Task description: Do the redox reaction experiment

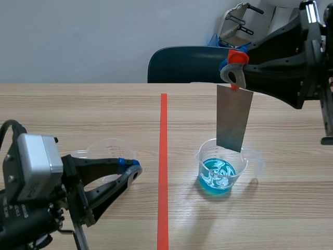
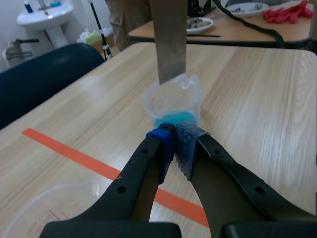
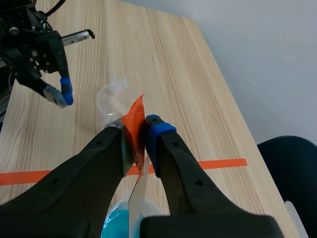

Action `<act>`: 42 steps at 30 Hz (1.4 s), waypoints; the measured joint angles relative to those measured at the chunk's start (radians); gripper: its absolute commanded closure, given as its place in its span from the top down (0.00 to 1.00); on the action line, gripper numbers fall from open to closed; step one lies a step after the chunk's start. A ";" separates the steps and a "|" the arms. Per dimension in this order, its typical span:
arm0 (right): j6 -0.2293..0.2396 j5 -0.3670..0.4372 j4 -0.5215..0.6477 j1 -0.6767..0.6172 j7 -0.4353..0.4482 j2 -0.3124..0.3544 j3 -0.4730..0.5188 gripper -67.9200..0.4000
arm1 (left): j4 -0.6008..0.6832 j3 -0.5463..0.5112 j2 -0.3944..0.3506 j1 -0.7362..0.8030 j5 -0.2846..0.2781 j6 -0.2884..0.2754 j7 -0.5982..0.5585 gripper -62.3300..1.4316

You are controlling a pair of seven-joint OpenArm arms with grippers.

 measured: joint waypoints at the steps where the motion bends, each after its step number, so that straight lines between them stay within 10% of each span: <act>1: 0.000 0.000 0.000 0.000 0.000 -0.005 0.000 0.02 | 0.000 0.000 0.000 -0.014 -0.005 -0.001 0.000 0.06; 19: 0.000 0.004 0.000 0.003 -0.004 -0.016 0.000 0.02 | 0.000 0.235 0.132 -0.289 -0.159 0.000 0.260 0.06; 42: 0.000 0.008 0.000 0.003 -0.004 -0.016 0.000 0.02 | -0.197 0.353 0.316 -0.371 -0.159 0.098 0.301 0.06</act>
